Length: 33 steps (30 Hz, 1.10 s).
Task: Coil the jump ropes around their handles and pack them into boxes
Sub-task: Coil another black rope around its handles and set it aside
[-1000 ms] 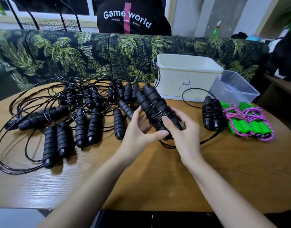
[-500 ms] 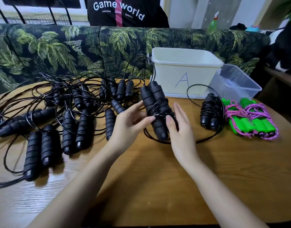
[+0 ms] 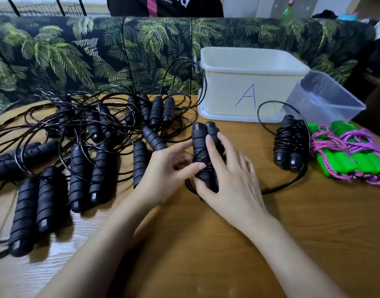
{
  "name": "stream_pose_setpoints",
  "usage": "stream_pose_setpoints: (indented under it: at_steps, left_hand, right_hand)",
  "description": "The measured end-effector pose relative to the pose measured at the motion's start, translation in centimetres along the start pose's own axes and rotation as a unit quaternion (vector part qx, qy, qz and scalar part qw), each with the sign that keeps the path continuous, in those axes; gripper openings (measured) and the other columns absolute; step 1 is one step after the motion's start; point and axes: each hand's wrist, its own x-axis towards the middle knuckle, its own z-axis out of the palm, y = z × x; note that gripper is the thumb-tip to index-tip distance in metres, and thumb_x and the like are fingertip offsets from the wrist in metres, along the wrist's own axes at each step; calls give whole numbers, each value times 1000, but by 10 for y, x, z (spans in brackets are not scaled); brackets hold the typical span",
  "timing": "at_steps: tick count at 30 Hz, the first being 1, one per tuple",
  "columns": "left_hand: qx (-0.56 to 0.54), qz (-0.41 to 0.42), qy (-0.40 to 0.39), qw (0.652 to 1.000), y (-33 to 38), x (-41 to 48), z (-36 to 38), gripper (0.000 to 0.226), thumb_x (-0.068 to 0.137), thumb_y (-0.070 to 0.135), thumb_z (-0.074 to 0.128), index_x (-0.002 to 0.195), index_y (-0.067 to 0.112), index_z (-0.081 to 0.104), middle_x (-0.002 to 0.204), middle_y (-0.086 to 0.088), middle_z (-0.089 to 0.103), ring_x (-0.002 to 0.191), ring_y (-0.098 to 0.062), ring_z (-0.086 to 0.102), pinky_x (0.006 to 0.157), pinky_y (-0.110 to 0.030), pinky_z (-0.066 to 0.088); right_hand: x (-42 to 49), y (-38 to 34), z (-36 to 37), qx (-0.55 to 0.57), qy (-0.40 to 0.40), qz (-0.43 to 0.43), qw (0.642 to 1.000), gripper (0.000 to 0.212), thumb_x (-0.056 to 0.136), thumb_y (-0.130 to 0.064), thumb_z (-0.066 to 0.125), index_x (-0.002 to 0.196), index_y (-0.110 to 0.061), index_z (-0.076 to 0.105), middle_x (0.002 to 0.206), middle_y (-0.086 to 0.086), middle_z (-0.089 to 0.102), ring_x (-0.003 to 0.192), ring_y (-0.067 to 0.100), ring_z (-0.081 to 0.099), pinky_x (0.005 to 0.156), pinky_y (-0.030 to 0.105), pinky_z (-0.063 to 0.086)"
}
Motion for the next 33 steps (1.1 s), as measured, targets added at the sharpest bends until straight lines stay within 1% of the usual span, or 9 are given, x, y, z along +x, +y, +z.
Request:
stream_pose_setpoints:
  at_steps: [5,9,12,14,18,21,26,30,33]
  left_hand:
    - [3,26,-61,998,-7,-4,-2,61,83,32,68,139,30,42,101,-1,69,97,-13,67,95,-22,49]
    - [7,53,-76,996,-9,-6,0,64,90,27,61,147,11,35,106,-4,66,106,-19,64,102,-25,46]
    - [-3,59,-44,997,-7,-5,4,54,95,20,59,145,13,38,103,-3,65,100,-14,63,94,-28,50]
    - [-28,49,-7,998,-4,-4,7,47,95,16,59,141,14,46,96,0,64,92,-11,61,83,-25,49]
    - [-124,-21,62,990,1,-5,10,48,84,24,71,130,23,55,100,4,63,94,-10,61,82,-26,50]
    - [-198,-87,50,975,3,-5,7,51,85,22,68,133,25,53,118,-1,67,105,-13,63,87,-29,52]
    - [-287,-118,-5,951,8,-5,5,54,89,17,68,139,16,48,108,-2,74,105,-15,67,92,-30,53]
    - [-308,-146,-41,939,10,-5,0,82,71,38,82,140,13,47,115,-6,72,111,-18,65,95,-29,51]
    - [-295,-152,-50,942,14,-6,0,77,70,43,83,135,15,55,120,-9,70,116,-21,64,101,-32,49]
  right_hand:
    - [-4,-1,-1,15,-16,8,1000,89,83,-59,40,157,-31,-1,166,-6,8,134,21,39,95,43,48]
    - [-7,-3,1,43,26,23,998,97,84,-51,64,158,-30,6,165,-4,14,136,22,38,83,40,52]
    - [-11,-2,5,118,69,18,990,88,87,-41,60,157,-36,7,164,-2,19,137,24,41,82,39,53]
    - [-12,-2,7,179,81,19,980,83,86,-46,52,156,-39,8,164,-1,20,141,23,38,89,30,49]
    - [-12,-6,8,276,78,0,958,78,88,-42,49,156,-30,13,163,6,24,148,12,23,103,-1,19]
    - [-13,-9,8,327,70,-27,942,75,90,-32,53,155,-25,16,162,5,24,149,6,20,108,3,20]
    - [-11,-5,6,351,49,-43,934,68,92,-31,51,152,-34,18,164,5,18,149,0,15,111,7,18]
    - [-10,-3,2,405,30,-38,913,58,96,-27,50,147,-43,27,164,2,17,149,1,14,115,12,18]
    - [-9,-2,-2,426,28,-56,903,54,98,-23,44,147,-40,28,164,4,18,151,6,10,119,17,14]
